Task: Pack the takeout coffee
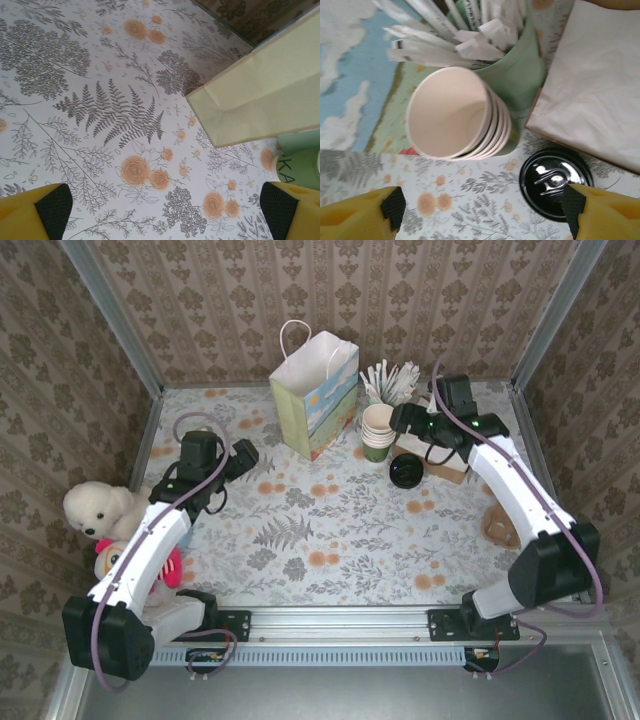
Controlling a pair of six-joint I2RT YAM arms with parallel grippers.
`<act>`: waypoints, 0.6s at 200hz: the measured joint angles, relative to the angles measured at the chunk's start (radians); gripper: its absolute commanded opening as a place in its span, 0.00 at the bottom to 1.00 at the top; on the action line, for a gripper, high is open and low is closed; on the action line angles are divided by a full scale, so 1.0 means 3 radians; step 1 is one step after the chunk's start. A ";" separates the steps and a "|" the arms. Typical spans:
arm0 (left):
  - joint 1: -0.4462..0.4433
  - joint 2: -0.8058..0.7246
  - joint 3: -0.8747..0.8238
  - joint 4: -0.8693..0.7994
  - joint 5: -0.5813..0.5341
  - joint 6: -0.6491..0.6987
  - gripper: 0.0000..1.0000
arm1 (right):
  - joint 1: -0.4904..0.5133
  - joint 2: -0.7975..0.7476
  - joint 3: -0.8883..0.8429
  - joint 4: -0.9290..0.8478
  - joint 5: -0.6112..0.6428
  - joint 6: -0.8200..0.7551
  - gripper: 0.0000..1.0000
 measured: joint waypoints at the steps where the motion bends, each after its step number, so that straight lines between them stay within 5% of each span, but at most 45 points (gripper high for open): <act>1: 0.0000 0.0000 0.0000 0.0000 0.0001 0.0000 1.00 | 0.0000 0.0010 0.0009 -0.0010 0.0006 -0.0001 0.81; 30: 0.0004 0.0001 -0.0001 0.0010 0.0053 0.0074 1.00 | 0.0046 0.0351 0.0370 -0.0251 0.0202 -0.0020 0.76; 120: 0.0011 0.0120 -0.0066 0.0153 0.0090 0.0036 1.00 | 0.0254 0.1132 0.1205 -0.0623 0.0512 -0.0121 0.39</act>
